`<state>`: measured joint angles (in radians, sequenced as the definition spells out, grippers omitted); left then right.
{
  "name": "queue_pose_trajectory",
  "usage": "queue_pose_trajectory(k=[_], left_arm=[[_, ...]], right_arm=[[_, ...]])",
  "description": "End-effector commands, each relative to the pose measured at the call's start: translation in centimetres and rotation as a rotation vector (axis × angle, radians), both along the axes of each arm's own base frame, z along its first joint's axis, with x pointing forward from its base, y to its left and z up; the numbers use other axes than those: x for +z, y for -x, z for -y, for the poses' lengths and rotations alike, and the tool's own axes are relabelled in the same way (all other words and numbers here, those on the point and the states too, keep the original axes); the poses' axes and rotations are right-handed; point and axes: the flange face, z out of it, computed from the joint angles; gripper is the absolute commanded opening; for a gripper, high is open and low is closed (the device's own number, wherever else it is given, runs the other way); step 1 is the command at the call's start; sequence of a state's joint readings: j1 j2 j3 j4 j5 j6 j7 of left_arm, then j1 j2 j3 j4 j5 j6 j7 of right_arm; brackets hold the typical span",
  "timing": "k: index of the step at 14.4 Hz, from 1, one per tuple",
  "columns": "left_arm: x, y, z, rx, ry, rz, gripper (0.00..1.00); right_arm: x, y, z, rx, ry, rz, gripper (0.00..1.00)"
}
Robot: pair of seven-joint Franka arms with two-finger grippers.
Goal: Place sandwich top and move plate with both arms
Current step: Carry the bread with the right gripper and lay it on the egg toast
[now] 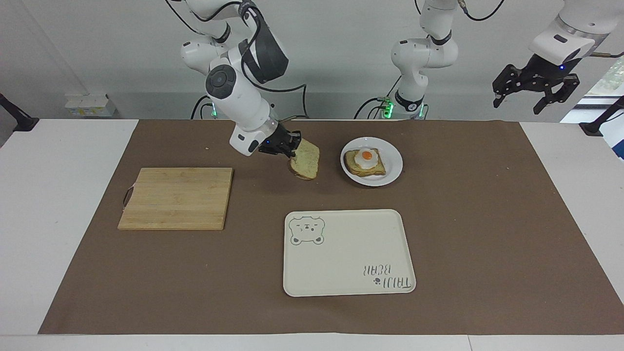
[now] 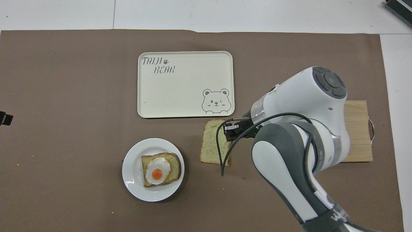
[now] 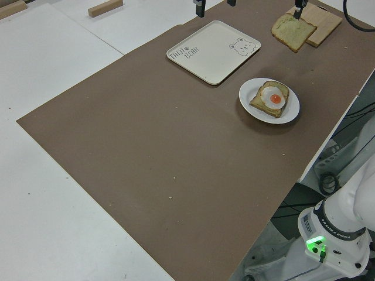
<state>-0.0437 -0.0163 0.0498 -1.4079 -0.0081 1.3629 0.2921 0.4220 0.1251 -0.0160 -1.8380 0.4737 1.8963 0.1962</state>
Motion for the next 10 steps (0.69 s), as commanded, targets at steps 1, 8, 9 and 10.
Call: queue_pose_trajectory(k=[1, 8, 9, 10], left_arm=[[0.0, 0.9, -0.3, -0.007, -0.006, -0.005, 1.0], [0.0, 0.9, -0.3, -0.007, -0.006, -0.006, 1.0], [0.0, 0.9, -0.3, -0.006, -0.006, -0.007, 1.0], [0.0, 0.9, -0.4, -0.006, -0.006, -0.005, 1.0]], right_arm=[[-1.5, 0.9, -4.4, -0.041, -0.047, 0.017, 0.0], [-6.6, 4.6, -15.0, -0.079, -0.098, 0.035, 0.0], [-7.8, 5.5, -16.7, -0.069, -0.093, 0.04, 0.0], [-8.7, 5.9, -17.7, -0.059, -0.089, 0.047, 0.0]])
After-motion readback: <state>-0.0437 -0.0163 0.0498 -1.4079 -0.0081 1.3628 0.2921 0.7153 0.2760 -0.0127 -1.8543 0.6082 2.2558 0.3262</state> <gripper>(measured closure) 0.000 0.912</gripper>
